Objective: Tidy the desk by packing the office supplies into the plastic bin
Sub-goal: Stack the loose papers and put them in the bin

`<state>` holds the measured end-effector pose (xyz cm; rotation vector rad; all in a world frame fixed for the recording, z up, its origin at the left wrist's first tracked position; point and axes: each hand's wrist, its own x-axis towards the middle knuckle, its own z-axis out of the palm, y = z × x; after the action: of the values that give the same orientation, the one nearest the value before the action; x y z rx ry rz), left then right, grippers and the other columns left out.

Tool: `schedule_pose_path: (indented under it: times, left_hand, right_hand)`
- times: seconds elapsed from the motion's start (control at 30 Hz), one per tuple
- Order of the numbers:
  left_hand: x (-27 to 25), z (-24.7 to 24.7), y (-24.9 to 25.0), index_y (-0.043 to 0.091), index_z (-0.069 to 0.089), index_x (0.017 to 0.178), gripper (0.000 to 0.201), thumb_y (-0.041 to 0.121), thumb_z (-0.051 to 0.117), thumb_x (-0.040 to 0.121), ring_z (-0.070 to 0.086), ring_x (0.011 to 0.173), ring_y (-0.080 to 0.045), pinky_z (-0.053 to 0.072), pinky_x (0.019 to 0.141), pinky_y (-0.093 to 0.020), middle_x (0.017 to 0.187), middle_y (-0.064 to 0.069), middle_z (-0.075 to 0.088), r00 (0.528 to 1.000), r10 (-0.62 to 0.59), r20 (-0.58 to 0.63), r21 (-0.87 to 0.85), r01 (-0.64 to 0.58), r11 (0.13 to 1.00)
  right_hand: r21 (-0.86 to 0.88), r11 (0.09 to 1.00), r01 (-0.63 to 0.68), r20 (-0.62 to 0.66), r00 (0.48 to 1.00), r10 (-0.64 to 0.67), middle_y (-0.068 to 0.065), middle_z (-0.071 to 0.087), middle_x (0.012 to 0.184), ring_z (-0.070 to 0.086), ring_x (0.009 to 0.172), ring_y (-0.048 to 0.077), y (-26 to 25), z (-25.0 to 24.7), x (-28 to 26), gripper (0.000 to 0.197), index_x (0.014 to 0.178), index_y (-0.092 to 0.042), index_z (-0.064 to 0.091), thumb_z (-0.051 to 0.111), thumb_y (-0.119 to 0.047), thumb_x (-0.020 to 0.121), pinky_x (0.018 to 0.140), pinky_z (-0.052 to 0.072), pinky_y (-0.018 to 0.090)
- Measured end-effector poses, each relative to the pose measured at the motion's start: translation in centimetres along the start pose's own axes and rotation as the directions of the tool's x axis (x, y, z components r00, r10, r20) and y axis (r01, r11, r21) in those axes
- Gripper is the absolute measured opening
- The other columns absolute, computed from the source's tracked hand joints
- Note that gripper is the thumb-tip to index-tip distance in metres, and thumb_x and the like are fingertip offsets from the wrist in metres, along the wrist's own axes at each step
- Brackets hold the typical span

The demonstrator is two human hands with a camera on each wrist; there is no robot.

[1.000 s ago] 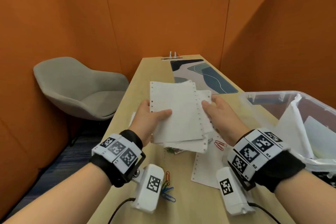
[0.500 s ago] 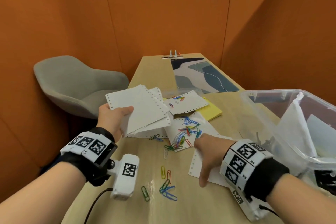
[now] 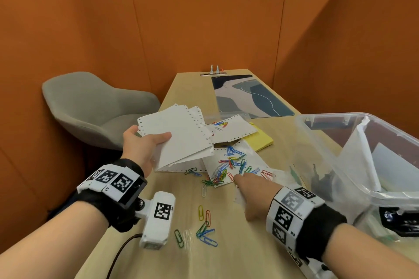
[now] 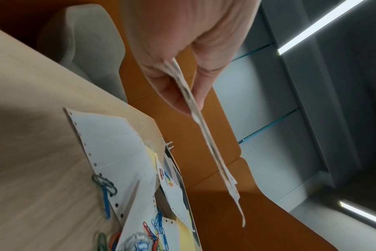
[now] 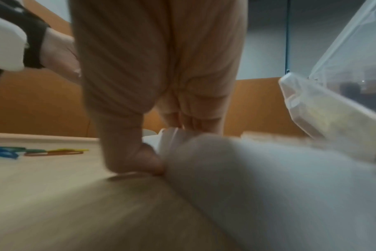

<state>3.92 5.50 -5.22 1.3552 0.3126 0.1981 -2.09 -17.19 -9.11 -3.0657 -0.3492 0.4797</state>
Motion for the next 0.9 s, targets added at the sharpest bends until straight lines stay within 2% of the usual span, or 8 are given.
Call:
schedule_pose_path:
  times: [0.2, 0.33, 0.47, 0.57, 0.63, 0.7, 0.8, 0.9]
  left_hand:
    - [-1.2, -0.3, 0.6, 0.018, 0.024, 0.145, 0.091, -0.001, 0.074, 0.072, 0.059, 0.109, -0.027, 0.05, 0.067, -0.032, 0.129, -0.003, 0.054, 0.999, 0.001, 0.038, -0.012, -0.001, 1.0]
    - [-2.0, -0.6, 1.0, 0.016, 0.034, 0.141, 0.08, 0.001, 0.074, 0.073, 0.061, 0.108, -0.027, 0.051, 0.068, -0.033, 0.128, -0.005, 0.058, 0.997, 0.011, 0.078, 0.004, -0.012, 1.0]
    - [-2.5, -0.6, 1.1, 0.012, 0.055, 0.124, 0.047, 0.008, 0.07, 0.079, 0.066, 0.102, -0.026, 0.054, 0.076, -0.036, 0.117, -0.007, 0.067, 0.979, -0.021, 0.204, 0.048, 0.011, 0.999]
    - [-3.0, -0.3, 0.9, 0.015, 0.059, 0.121, 0.037, 0.014, 0.064, 0.085, 0.067, 0.099, -0.022, 0.055, 0.07, -0.032, 0.115, -0.005, 0.069, 0.949, -0.075, 0.307, 0.061, 0.059, 0.996]
    - [-3.1, 0.0, 0.6, 0.016, 0.057, 0.124, 0.037, 0.017, 0.061, 0.087, 0.064, 0.104, -0.023, 0.053, 0.077, -0.034, 0.118, -0.005, 0.068, 0.936, -0.105, 0.337, 0.04, 0.097, 0.994]
    - [-3.3, 0.4, 0.2, 0.014, 0.058, 0.121, 0.032, 0.018, 0.059, 0.089, 0.064, 0.103, -0.023, 0.051, 0.082, -0.035, 0.115, -0.006, 0.068, 0.929, -0.141, 0.343, 0.012, 0.145, 0.989]
    - [-3.9, 1.3, -0.4, 0.013, 0.064, 0.103, 0.015, 0.018, 0.058, 0.09, 0.066, 0.088, -0.021, 0.052, 0.076, -0.034, 0.091, -0.004, 0.074, 0.914, -0.207, 0.35, -0.04, 0.236, 0.971]
    - [-4.9, 2.3, -1.0, 0.011, 0.064, 0.108, 0.02, 0.02, 0.057, 0.09, 0.066, 0.089, -0.019, 0.052, 0.075, -0.032, 0.098, -0.004, 0.073, 0.898, -0.223, 0.38, -0.028, 0.252, 0.967]
  right_hand:
    - [0.13, 0.991, 0.04, -0.139, 0.99, -0.021, 0.009, 0.05, 0.123, 0.054, 0.109, 0.025, 0.8, -1.1, 0.3, 0.041, 0.119, -0.017, 0.054, 0.048, 0.003, 0.084, 0.076, 0.036, 0.023]
    - [0.249, 0.964, 0.089, -0.299, 0.954, -0.011, 0.009, 0.059, 0.109, 0.053, 0.082, 0.02, 1.1, -2.1, 0.4, 0.034, 0.106, -0.019, 0.062, 0.044, 0.0, 0.084, 0.061, 0.038, 0.022]
    - [0.463, 0.869, 0.174, -0.512, 0.853, 0.102, 0.001, 0.057, 0.088, 0.052, 0.069, 0.014, 1.3, -4.9, -0.8, 0.031, 0.109, -0.019, 0.062, 0.045, -0.005, 0.088, 0.056, 0.041, 0.02]
    - [0.609, 0.745, 0.273, -0.628, 0.74, 0.243, -0.001, 0.056, 0.099, 0.049, 0.07, 0.003, 2.0, -6.7, -1.8, 0.033, 0.111, -0.019, 0.06, 0.047, -0.002, 0.086, 0.058, 0.037, 0.01]
    - [0.705, 0.629, 0.328, -0.628, 0.701, 0.339, -0.005, 0.055, 0.105, 0.05, 0.076, 0.001, 2.6, -7.2, -1.8, 0.032, 0.112, -0.02, 0.058, 0.051, -0.003, 0.086, 0.061, 0.037, 0.008]
    - [0.822, 0.428, 0.376, -0.552, 0.709, 0.438, -0.001, 0.06, 0.109, 0.058, 0.088, 0.011, 2.8, -7.4, -1.8, 0.031, 0.109, -0.024, 0.054, 0.054, -0.005, 0.085, 0.071, 0.048, 0.02]
    - [0.922, 0.05, 0.384, -0.352, 0.779, 0.519, 0.005, 0.059, 0.104, 0.058, 0.084, 0.015, 2.8, -7.4, -1.9, 0.032, 0.112, -0.022, 0.05, 0.051, -0.002, 0.087, 0.07, 0.051, 0.028]
    - [0.873, -0.289, 0.393, -0.226, 0.851, 0.473, 0.009, 0.059, 0.099, 0.06, 0.09, 0.021, 2.5, -7.2, -1.8, 0.033, 0.115, -0.015, 0.049, 0.045, 0.003, 0.088, 0.084, 0.051, 0.035]
